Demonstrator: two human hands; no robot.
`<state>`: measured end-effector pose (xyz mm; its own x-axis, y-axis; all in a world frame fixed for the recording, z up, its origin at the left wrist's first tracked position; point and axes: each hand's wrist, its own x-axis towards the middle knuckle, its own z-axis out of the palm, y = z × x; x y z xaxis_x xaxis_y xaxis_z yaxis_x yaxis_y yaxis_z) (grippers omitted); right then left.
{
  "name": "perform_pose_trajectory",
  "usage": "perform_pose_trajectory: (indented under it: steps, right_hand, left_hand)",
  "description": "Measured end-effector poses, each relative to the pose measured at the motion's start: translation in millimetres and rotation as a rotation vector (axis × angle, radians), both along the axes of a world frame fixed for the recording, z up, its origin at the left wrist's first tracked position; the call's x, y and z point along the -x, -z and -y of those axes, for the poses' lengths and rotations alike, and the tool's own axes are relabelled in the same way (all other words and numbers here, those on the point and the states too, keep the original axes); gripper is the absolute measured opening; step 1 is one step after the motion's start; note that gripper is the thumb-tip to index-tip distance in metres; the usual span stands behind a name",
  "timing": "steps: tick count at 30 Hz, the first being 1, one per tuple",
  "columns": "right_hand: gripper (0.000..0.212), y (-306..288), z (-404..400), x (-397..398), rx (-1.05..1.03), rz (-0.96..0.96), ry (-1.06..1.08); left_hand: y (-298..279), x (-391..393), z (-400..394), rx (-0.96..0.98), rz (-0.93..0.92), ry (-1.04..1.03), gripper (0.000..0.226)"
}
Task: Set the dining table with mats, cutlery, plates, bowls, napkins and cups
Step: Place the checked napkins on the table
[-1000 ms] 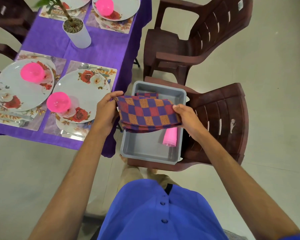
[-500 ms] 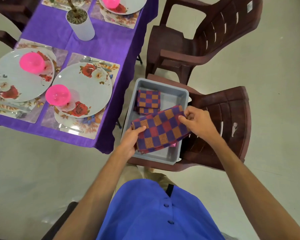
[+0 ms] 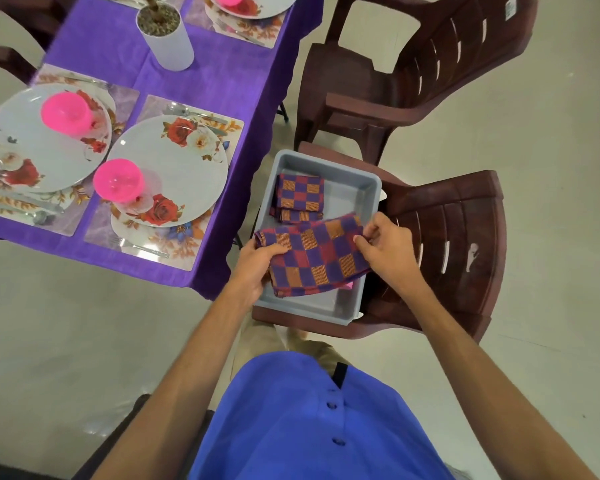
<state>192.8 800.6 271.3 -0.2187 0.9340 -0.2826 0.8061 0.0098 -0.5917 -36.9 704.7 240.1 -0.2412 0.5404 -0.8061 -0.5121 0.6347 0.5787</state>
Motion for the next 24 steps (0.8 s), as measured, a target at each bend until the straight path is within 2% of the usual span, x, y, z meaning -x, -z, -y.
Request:
perform_pose_trajectory:
  steps: [4, 7, 10, 16, 19, 22, 24]
  right_hand:
    - [0.013, -19, 33, 35, -0.380, -0.048, -0.344]
    - [0.018, -14, 63, 61, -0.486, 0.021, -0.565]
    - [0.022, 0, 79, 74, -0.465, 0.061, -0.513]
    - [0.019, 3, 77, 79, -0.332, -0.087, -0.294]
    - [0.020, 4, 73, 79, -0.310, -0.062, -0.339]
    - [0.021, 10, 70, 78, -0.289, -0.013, -0.429]
    - [0.023, 17, 64, 80, -0.258, 0.008, -0.487]
  left_hand:
    - [-8, -19, -8, -0.087, -0.076, 0.057, 0.023]
    - [-15, -30, -14, -0.118, -0.055, 0.105, 0.018]
    - [-15, -32, -15, -0.136, -0.005, 0.094, 0.027]
    - [-20, -32, -6, -0.125, -0.027, 0.170, 0.035]
    - [-19, -28, -4, -0.168, 0.071, 0.176, 0.049]
    - [-13, -20, -1, -0.210, 0.106, 0.267, 0.068]
    - [-6, -14, -7, -0.222, 0.064, 0.315, 0.057]
